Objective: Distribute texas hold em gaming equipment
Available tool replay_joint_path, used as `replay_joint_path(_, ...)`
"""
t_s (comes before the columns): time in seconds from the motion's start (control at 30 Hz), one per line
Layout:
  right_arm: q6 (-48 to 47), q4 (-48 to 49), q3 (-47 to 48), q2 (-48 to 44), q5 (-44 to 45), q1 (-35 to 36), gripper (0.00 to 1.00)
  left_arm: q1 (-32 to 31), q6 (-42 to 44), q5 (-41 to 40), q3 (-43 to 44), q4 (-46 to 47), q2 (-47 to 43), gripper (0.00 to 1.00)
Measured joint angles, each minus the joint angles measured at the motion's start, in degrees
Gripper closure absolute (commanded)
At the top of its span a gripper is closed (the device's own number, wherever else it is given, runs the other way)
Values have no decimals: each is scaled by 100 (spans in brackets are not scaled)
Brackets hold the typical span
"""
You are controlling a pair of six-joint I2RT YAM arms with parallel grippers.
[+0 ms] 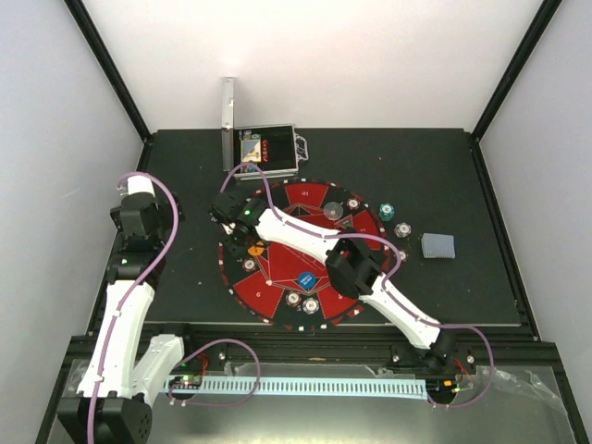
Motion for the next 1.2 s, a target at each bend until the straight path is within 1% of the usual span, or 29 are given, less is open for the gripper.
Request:
replay_joint_path(0.7,-269,57,358,442,-79,26,59,50,4,-74,0,0,0,1)
replay_joint_path(0.77,-293,66,376,448,-72,37,55,50,4,-74,0,0,0,1)
replay_joint_path(0.97,-413,96,393,463,-57,57,36,50,7,-74,0,0,0,1)
replay_joint_path(1.2,-507,188,393,455,-162,81,23,50,9,-72,0,0,0,1)
